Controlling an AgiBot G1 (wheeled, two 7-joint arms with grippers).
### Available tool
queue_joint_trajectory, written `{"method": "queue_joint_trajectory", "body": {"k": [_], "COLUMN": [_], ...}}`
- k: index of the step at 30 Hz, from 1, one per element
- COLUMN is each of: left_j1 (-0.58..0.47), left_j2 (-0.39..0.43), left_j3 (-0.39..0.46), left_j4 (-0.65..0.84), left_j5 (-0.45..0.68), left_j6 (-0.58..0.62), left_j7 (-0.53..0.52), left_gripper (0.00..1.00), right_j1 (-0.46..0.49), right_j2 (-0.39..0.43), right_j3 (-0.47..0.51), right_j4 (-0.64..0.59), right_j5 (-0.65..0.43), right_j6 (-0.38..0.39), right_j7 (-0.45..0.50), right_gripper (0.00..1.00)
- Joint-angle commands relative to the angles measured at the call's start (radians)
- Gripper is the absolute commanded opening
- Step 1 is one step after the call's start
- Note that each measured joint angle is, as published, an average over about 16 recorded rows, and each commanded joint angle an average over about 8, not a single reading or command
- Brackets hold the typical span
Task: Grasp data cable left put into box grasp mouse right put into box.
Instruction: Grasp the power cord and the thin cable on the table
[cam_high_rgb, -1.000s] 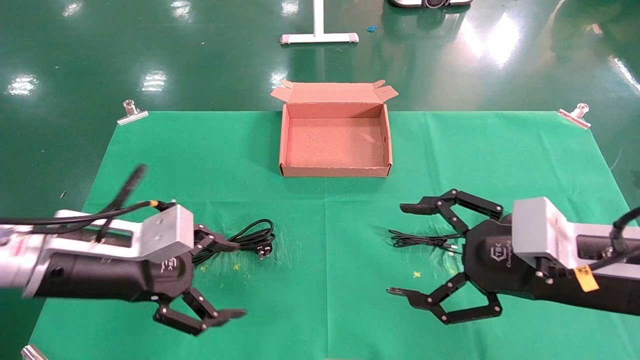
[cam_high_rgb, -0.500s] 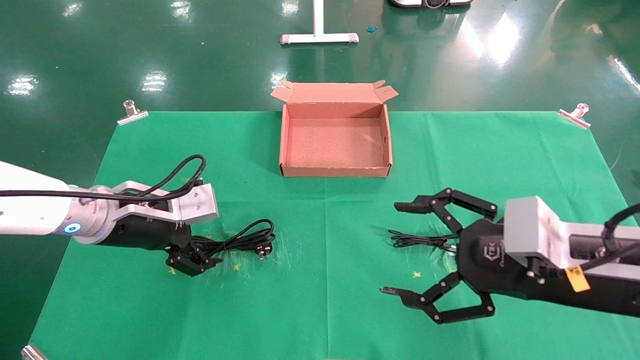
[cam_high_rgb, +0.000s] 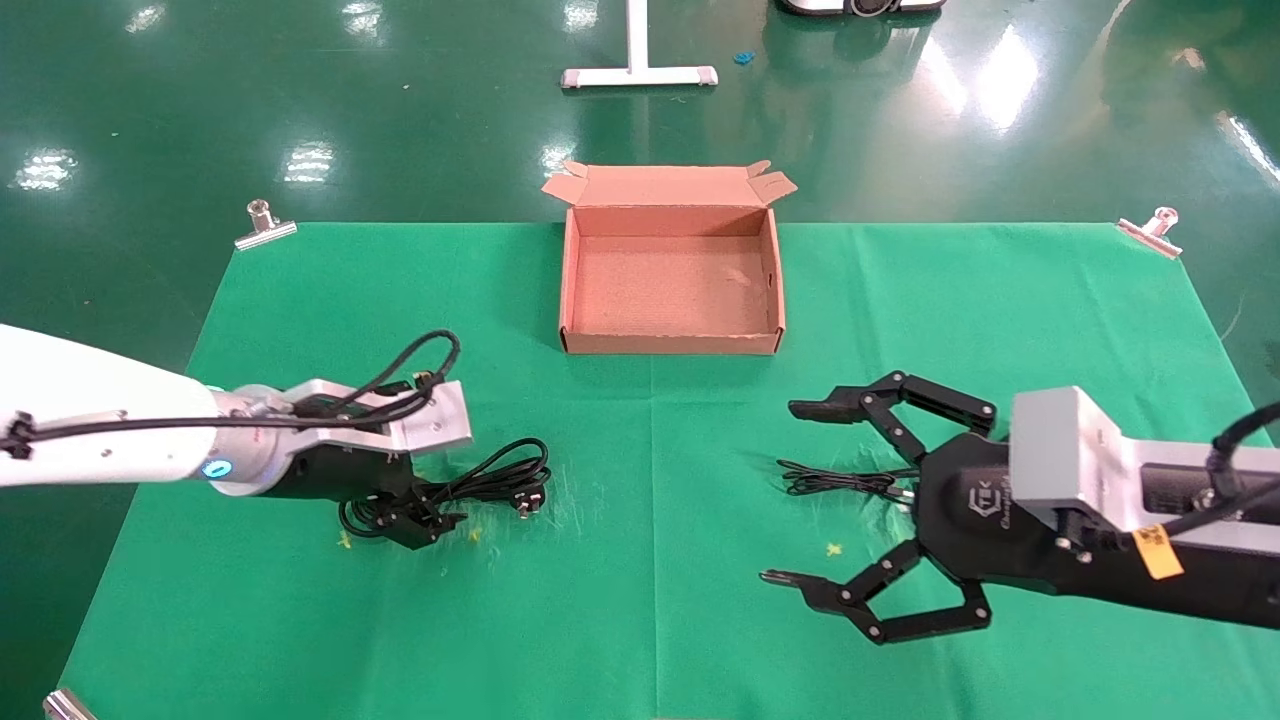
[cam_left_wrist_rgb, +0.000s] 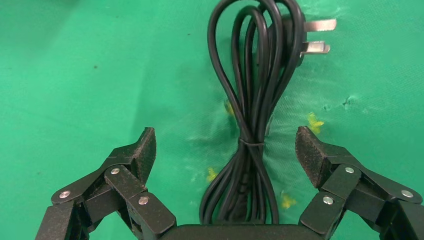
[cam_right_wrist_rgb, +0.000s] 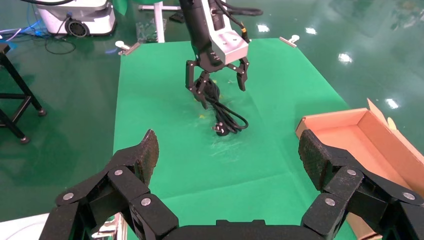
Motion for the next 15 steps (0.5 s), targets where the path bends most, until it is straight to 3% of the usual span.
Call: {"method": "queue_joint_trajectory", "body": {"k": [1,15], "left_j1": [0.007,0.013], "left_j2": [0.008,0.006], "left_j3": [0.006,0.014], "left_j4": [-0.006,-0.022], "left_j5": [0.017,0.062], "left_j6": [-0.008,-0.016], "left_j7": [-0.012,-0.041], "left_gripper": [1.00,1.00], "right_j1": [-0.002,-0.008], "right_j2": [0.004,0.009], "right_j3": [0.002,0.005], "right_j4": [0.000,-0.001], "right_j5": [0.002,0.004], "right_j6": [-0.001,-0.001], "right_j7": [-0.001,-0.005], "right_gripper": [1.00,1.00]}}
